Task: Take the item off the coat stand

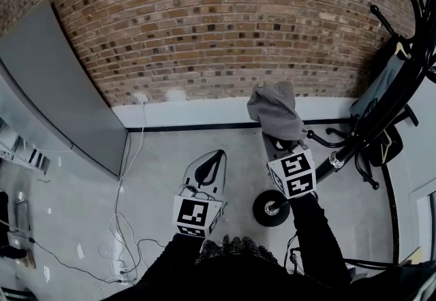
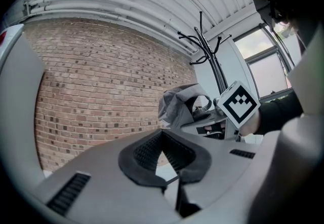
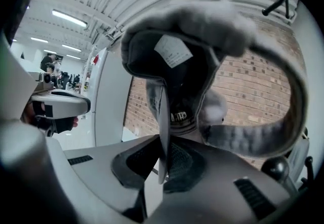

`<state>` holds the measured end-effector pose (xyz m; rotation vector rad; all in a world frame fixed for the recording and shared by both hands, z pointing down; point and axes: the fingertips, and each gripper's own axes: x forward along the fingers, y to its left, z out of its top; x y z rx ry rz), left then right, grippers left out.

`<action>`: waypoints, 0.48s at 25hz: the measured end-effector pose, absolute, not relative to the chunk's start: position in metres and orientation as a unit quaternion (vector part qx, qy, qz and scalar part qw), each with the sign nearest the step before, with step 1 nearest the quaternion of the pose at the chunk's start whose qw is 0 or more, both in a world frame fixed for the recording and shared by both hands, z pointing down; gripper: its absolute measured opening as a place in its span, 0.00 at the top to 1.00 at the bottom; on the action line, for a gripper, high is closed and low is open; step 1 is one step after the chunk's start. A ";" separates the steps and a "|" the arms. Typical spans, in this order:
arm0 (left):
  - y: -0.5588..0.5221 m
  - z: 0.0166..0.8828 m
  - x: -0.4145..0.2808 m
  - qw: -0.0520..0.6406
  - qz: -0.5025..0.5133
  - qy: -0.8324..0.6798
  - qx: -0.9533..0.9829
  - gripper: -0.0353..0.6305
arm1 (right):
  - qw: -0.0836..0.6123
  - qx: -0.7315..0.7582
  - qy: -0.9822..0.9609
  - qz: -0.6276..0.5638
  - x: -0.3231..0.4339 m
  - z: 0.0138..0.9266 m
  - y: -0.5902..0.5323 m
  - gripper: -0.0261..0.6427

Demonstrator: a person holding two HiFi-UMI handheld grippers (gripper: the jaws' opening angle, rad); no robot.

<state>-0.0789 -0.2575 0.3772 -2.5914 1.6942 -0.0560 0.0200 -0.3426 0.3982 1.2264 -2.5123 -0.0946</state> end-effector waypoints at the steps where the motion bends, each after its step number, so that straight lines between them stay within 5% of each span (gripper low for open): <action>1: -0.257 0.377 -0.080 0.023 -0.018 0.549 -0.836 0.94 | 0.171 0.428 -0.887 -0.038 0.016 0.396 -0.342 0.92; 12: -0.248 0.377 -0.085 0.022 -0.019 0.550 -0.835 0.94 | 0.154 0.421 -0.894 -0.009 0.012 0.412 -0.323 0.92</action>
